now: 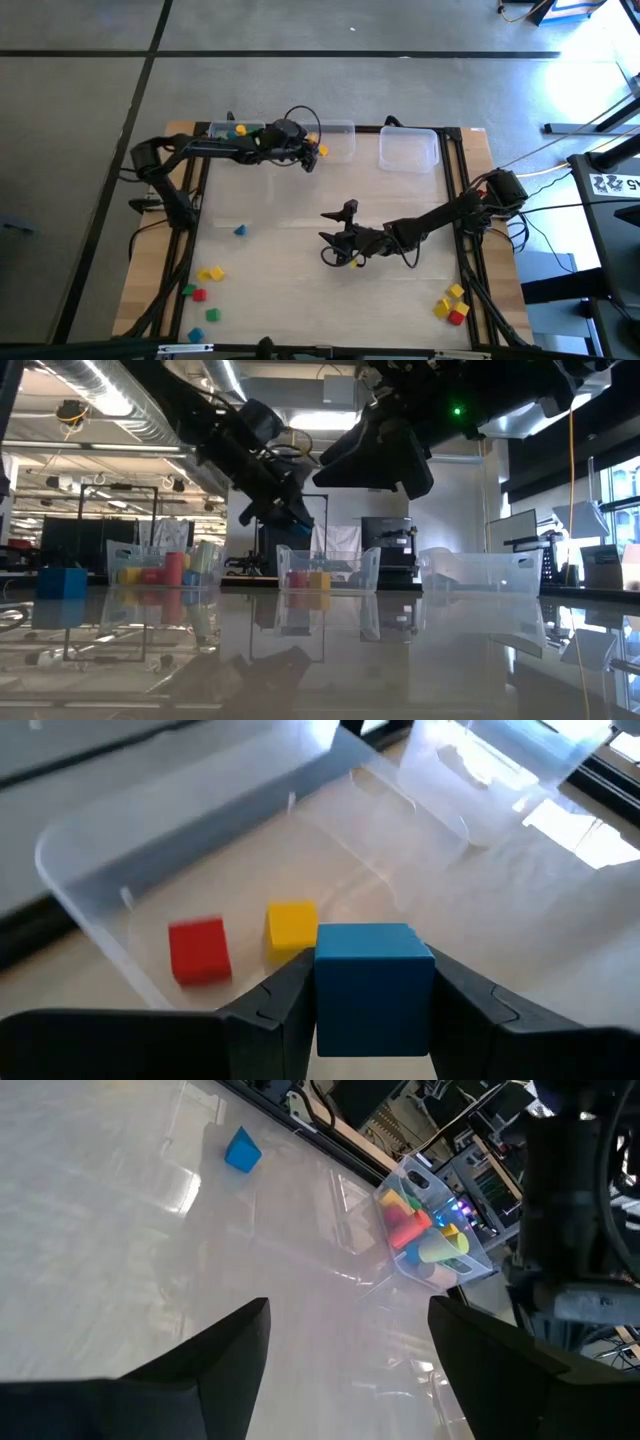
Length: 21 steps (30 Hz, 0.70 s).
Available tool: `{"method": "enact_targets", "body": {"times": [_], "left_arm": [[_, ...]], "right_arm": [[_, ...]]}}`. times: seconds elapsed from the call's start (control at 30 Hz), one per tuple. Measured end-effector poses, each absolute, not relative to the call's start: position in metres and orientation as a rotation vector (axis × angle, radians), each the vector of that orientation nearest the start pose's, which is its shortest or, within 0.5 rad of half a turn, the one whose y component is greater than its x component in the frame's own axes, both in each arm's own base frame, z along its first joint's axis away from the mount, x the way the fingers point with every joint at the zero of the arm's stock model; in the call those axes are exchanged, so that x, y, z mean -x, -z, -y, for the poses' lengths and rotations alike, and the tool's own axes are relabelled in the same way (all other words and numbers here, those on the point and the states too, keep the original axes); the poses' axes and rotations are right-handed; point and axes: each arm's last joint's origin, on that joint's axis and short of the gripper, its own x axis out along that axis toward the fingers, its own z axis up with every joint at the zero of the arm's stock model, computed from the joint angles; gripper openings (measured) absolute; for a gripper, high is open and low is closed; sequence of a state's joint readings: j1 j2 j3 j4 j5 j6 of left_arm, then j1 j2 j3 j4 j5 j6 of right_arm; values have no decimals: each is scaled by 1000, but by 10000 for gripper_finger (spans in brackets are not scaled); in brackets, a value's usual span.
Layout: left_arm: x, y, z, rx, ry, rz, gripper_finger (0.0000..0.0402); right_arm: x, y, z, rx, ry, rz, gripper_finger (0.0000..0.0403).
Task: Sort blocks by size
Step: Put the square blue block into the middle transparent bin, then put the square yellow block into the middle transparent bin
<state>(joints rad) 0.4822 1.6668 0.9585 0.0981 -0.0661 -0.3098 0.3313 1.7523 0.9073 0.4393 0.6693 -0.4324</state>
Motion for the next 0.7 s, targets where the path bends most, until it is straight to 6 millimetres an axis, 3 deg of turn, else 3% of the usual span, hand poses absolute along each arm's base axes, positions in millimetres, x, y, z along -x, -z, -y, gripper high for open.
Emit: {"method": "enact_targets", "body": {"times": [0.43,0.7], "left_arm": [[-310,-192,-182,416,-663,-456,148],[-310,-190,-181,400,-635,-480,221]], "right_arm": [[-344,-182,-100,630,247,-448,278],[-344,-182,-100,631,246,-450,278]]}}
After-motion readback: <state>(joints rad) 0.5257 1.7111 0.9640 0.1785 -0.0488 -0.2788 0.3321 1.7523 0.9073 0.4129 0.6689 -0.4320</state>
